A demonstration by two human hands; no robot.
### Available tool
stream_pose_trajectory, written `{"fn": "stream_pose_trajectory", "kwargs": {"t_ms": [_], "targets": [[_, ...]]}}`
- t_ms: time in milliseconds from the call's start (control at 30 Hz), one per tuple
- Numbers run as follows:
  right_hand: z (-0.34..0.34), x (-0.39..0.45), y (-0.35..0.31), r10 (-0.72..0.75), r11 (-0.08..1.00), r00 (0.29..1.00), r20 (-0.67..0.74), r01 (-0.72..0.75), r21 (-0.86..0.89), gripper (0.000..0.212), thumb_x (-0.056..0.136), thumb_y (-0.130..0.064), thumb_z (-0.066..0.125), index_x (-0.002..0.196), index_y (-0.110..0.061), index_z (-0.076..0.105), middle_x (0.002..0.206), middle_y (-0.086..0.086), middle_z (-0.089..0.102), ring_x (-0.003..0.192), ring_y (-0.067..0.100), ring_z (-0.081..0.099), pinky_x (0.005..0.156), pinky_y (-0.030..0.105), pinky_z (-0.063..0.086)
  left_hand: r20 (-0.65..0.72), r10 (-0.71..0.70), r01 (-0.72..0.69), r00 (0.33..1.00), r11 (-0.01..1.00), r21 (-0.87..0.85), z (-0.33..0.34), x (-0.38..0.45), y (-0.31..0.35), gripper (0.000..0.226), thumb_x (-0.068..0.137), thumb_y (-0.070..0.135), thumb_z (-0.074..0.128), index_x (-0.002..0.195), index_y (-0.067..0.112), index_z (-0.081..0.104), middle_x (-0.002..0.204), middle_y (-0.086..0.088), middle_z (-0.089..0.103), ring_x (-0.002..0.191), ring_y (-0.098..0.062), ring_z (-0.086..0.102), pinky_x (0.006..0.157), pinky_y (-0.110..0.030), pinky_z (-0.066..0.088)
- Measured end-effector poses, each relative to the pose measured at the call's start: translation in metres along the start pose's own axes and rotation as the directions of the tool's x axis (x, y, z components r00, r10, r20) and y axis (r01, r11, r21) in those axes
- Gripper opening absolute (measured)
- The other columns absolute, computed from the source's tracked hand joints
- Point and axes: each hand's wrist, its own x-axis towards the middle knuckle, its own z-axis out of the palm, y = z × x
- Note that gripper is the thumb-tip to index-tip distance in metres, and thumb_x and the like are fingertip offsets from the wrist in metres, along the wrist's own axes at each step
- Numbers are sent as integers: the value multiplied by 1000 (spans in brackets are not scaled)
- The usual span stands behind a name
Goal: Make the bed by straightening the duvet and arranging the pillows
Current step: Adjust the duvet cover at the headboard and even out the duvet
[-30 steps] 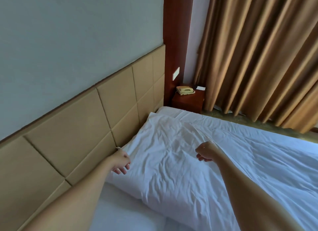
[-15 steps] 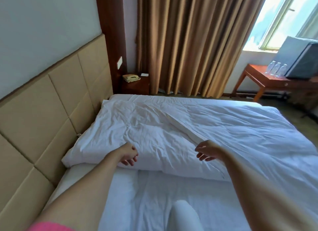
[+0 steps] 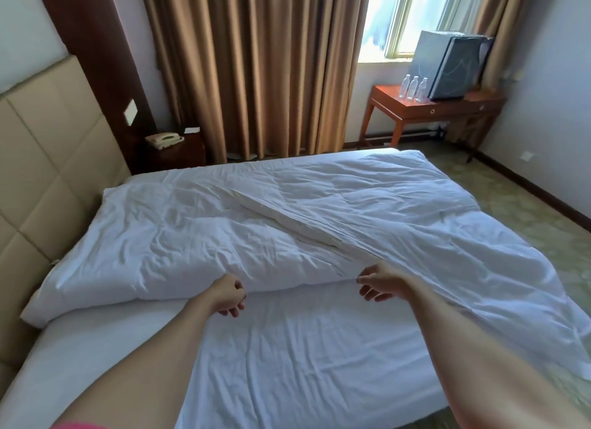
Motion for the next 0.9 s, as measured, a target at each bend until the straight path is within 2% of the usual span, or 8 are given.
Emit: {"fn": "stream_pose_trajectory", "kwargs": {"t_ms": [167,300,433,633,900], "targets": [[-52,-15,90,-48,997,995,-83,43,-61,20,99,-16,51,99,-7,68,81,8,73,63,14,68,57,23,51,-20,38,-37,999,998,49,87,0,84,19,94,9,39,82,9,54,76,-8,67,54,-20,62,48,-21,38],[-102,-37,176,-67,996,987,-143,58,-65,19,98,-13,52,95,-6,70,73,5,72,57,12,66,51,20,46,112,111,-123,987,987,102,189,-7,166,17,93,9,40,86,9,55,78,-9,68,55,-19,63,50,-23,40],[-153,-55,259,5,999,988,-155,-11,-39,17,99,-11,52,97,-5,68,77,8,72,62,16,67,54,22,48,197,164,-188,967,976,109,270,-12,232,19,93,8,41,91,5,60,81,-10,70,61,-22,67,53,-25,45],[-201,-67,339,69,995,984,-167,-57,79,17,100,-14,52,102,-5,67,82,9,72,68,17,68,70,34,56,242,111,-158,964,969,189,333,-4,278,22,94,7,39,94,4,60,79,-7,70,56,-19,66,53,-24,47],[-259,-62,419,173,974,963,-206,-137,178,16,100,-17,53,102,-9,67,89,10,73,73,16,69,69,29,55,331,125,-218,935,940,264,407,48,363,25,93,8,40,101,0,63,79,-7,72,58,-18,69,54,-25,50]]}}
